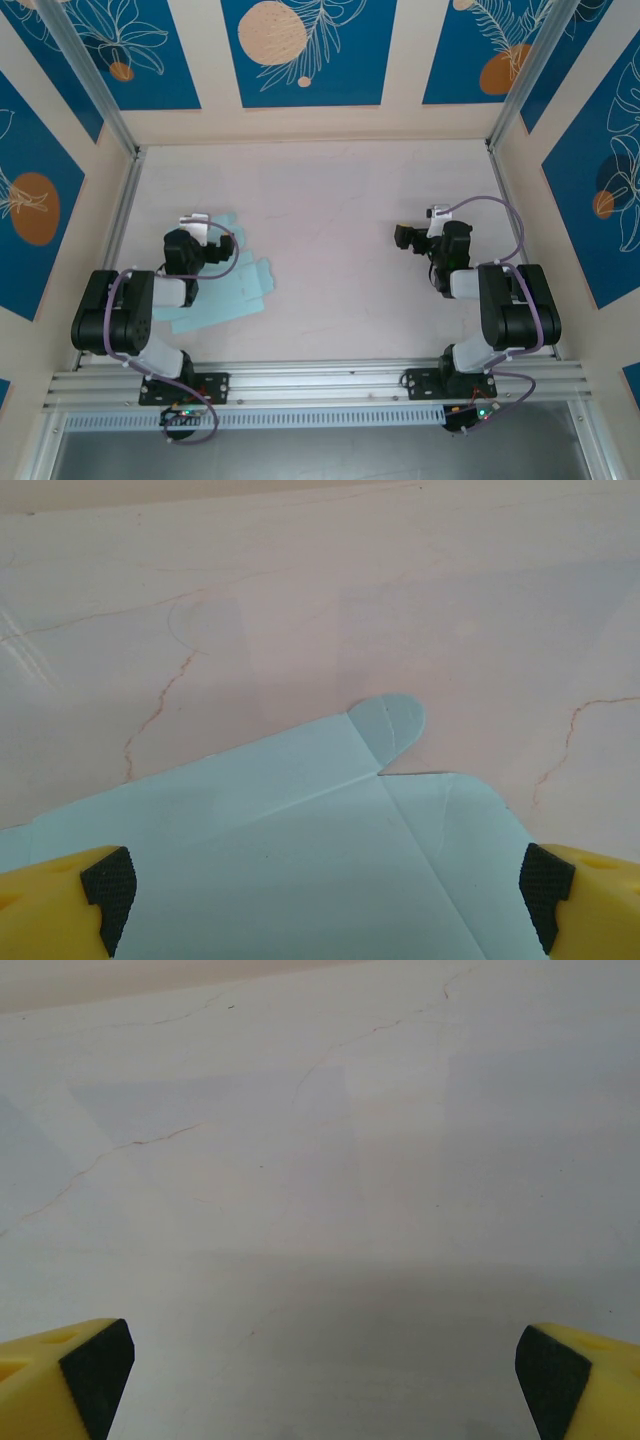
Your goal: Fold the paper box
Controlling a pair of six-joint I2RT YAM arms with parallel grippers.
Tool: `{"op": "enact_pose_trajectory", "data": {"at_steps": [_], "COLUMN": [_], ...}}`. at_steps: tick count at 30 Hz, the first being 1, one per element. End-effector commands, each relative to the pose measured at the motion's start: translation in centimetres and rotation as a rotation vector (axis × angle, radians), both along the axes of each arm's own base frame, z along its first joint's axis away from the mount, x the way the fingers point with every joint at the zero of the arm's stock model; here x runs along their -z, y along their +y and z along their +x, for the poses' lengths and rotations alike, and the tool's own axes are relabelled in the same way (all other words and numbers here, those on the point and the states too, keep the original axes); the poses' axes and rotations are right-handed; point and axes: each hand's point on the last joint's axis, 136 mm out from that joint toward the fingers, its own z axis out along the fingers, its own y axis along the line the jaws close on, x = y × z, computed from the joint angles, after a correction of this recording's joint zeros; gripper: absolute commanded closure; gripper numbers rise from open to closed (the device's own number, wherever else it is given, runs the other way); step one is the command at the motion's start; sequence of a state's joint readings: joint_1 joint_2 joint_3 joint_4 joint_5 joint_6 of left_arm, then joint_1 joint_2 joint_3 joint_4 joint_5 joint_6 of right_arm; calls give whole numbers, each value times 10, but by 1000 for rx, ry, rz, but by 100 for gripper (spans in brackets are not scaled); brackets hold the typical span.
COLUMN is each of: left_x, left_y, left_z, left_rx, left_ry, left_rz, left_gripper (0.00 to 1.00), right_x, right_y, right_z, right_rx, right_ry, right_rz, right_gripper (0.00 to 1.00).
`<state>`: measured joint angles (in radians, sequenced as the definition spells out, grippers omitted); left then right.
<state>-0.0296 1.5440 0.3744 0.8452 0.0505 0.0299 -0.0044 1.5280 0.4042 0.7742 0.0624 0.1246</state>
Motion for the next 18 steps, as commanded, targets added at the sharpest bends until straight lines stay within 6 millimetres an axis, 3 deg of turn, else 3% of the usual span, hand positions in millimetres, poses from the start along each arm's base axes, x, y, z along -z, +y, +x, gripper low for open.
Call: {"op": "enact_pose_trajectory", "data": {"at_steps": [1,13,18], "left_x": [-10,-10,-22], "left_y": [-3,-3,3], "left_z": [6,6,4], "left_rx": [11,11,-22], "left_ry": [-30,-29,-50], "left_rz": [13,12,11], "left_gripper": [0,0,0], "right_x": [-14,-14,-14], "right_y": [0,1,0], "right_z": [7,7,7], "right_rx": [-16,-17,-17], "right_ry": [-48,-48,-49], "right_rz": [-16,-14,-17], "right_gripper": [0,0,1]}}
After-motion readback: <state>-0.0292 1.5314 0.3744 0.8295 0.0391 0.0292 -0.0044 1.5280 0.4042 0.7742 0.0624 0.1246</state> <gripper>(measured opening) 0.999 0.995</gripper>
